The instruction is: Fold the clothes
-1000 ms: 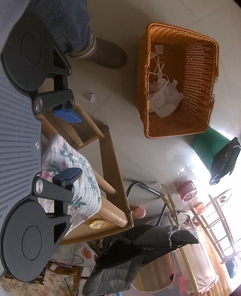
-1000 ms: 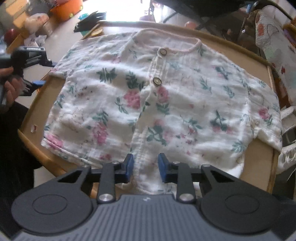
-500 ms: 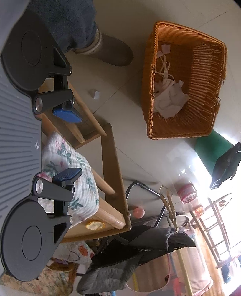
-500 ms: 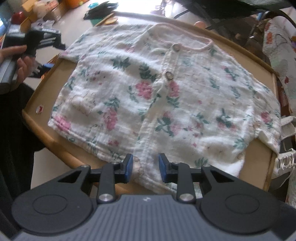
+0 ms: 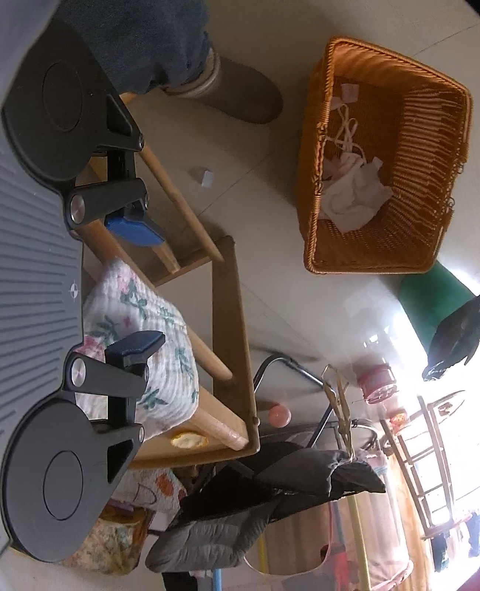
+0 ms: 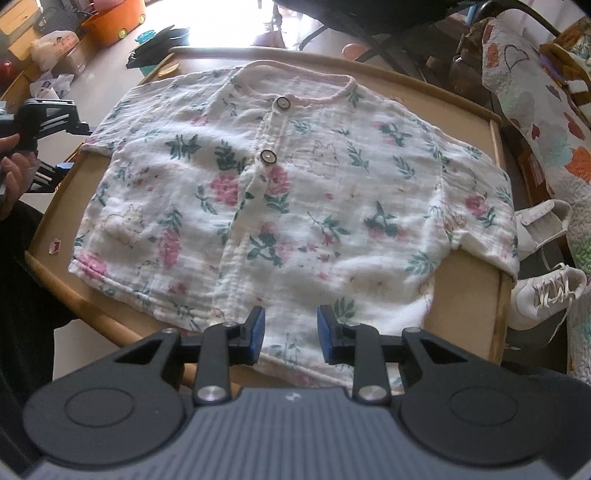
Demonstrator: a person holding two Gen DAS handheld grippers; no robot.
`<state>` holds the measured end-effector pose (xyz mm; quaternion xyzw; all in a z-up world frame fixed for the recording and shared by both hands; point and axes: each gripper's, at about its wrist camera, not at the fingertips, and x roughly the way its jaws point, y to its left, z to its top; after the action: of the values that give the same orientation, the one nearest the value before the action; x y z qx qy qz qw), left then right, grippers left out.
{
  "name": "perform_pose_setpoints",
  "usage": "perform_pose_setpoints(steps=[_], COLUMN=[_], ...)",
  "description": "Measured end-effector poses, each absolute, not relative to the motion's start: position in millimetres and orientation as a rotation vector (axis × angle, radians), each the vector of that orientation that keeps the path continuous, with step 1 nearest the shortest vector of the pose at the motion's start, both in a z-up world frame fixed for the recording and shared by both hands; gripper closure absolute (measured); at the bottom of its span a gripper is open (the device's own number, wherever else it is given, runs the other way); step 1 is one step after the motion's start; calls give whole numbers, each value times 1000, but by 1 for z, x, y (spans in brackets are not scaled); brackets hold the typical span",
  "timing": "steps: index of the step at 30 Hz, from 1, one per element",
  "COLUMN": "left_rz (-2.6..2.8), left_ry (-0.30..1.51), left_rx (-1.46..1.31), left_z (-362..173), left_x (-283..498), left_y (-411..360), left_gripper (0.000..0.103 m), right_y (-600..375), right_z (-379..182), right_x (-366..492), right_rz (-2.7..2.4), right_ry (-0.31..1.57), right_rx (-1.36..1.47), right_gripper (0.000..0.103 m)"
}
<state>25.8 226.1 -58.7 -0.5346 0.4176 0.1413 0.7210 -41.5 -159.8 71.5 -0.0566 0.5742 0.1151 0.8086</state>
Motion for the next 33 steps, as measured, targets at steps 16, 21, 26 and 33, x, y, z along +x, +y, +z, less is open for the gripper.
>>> perform_pose_setpoints(steps=[16,21,26,33], left_rz=[231,253,286,311], left_ry=[833,894,923,924], left_rx=[-1334,-1443,-1532,-1682], left_z=[-54,-66,-77,-94], left_x=[6,-8,-15,-10], left_y=[229,239,244,243], left_gripper=[99,93,90,47], right_y=[-162,-164,-160,-156], right_z=[75,74,75,80], right_x=[-46,-48,-50,-52], right_rz=[237,231,236,232], right_ry=[1207,1204,1201,1192], right_rx=[-115,-108,-117,-146], right_gripper=[72,71,71,71])
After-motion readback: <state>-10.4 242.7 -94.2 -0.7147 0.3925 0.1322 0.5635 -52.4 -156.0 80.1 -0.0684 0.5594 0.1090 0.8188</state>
